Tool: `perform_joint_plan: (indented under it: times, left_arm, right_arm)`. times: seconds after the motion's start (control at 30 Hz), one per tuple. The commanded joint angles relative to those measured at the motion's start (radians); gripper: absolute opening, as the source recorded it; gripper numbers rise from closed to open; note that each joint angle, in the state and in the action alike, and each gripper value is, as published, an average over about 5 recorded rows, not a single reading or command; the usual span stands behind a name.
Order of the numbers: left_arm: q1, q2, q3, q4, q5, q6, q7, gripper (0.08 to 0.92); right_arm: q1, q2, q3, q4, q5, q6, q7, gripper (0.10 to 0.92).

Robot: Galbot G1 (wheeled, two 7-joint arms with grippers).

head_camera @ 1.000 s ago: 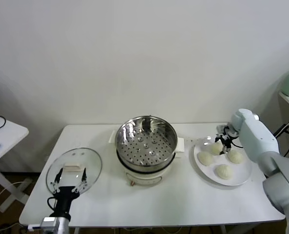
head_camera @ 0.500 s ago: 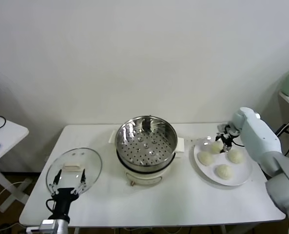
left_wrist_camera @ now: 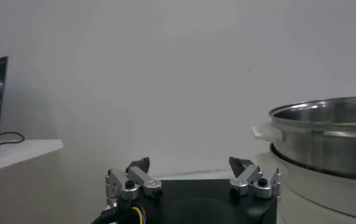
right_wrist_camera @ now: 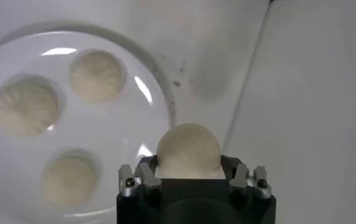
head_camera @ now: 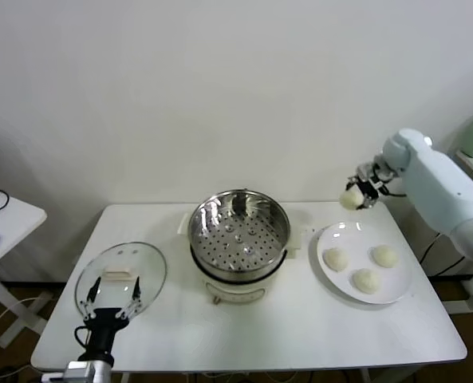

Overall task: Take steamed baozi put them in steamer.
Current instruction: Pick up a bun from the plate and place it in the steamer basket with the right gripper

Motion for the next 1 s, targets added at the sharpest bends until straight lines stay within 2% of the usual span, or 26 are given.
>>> perform_joint_plan:
  times: [0.03, 0.23, 0.47, 0.83, 1.0]
  left_arm:
    - [0.004, -0.004, 0.006, -0.005, 0.014, 0.001, 0.0, 0.823]
    - [0.022, -0.005, 0.016, -0.008, 0.005, -0.001, -0.001, 0.823]
    - [0.044, -0.006, 0.021, -0.012, 0.001, -0.007, -0.01, 0.823]
    - [0.058, 0.005, 0.007, -0.007, -0.052, 0.009, -0.019, 0.823]
    - [0.052, 0.007, -0.002, -0.003, -0.066, 0.013, -0.019, 0.823]
  right_arm:
    - [0.23, -0.026, -0.289, 0.402, 0.143, 0.019, -0.022, 0.695]
    - [0.224, 0.047, -0.314, 0.507, 0.056, 0.078, -0.02, 0.693]
    - [0.151, 0.166, -0.312, 0.506, -0.086, 0.141, -0.013, 0.694]
    - [-0.005, 0.379, -0.276, 0.313, -0.275, 0.23, 0.006, 0.696]
    - [-0.054, 0.43, -0.247, 0.212, -0.329, 0.258, 0.015, 0.696]
